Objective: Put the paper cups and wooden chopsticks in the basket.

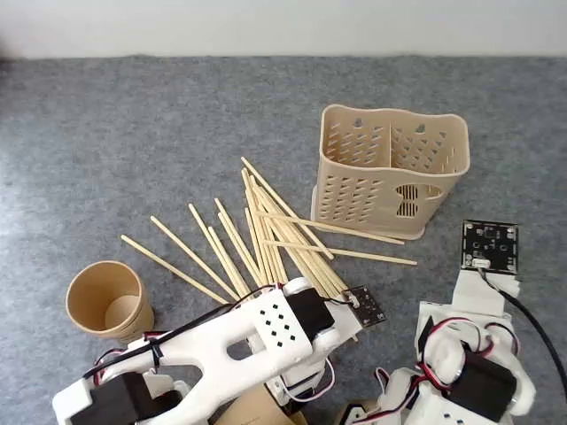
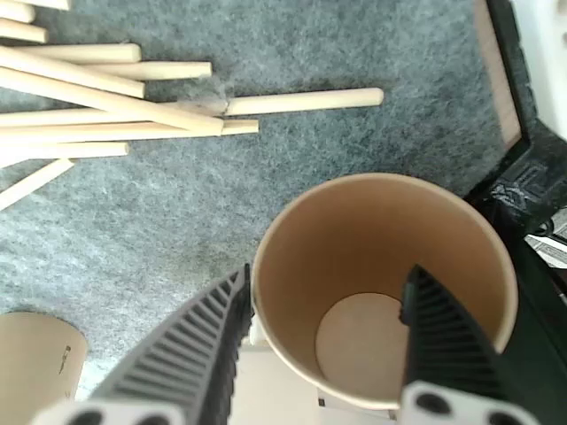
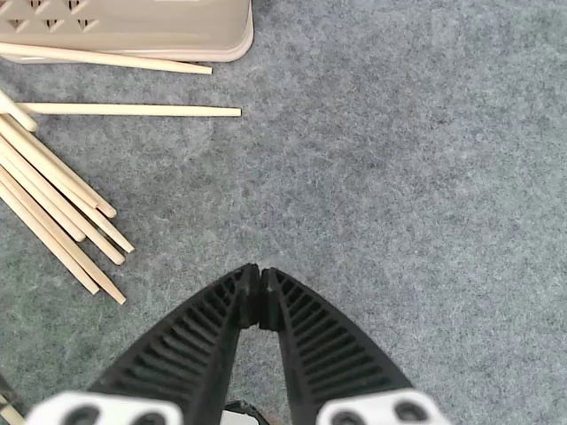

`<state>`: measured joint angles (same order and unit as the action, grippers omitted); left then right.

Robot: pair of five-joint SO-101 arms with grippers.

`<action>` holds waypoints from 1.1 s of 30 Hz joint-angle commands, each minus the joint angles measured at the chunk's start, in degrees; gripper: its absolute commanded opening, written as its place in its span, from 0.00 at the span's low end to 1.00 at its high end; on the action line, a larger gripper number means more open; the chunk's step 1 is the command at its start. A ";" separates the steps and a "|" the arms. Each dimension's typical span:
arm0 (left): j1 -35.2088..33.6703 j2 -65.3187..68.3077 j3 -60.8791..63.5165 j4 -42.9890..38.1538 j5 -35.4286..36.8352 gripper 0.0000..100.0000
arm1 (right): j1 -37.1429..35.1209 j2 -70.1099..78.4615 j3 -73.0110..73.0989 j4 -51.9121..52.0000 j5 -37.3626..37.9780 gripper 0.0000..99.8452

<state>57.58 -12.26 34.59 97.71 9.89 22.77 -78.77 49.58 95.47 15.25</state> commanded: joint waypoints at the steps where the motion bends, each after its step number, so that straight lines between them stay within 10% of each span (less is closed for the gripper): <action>1: 0.26 -1.23 -0.48 0.44 0.53 0.27 | 0.31 -0.22 -0.44 -1.27 0.09 0.01; 33: -10.81 -1.23 -1.80 2.64 0.00 0.27 | 0.48 -0.31 -6.86 -3.91 -3.87 0.01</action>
<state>47.03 -12.26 33.10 99.12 9.89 22.68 -78.77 45.27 92.04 11.82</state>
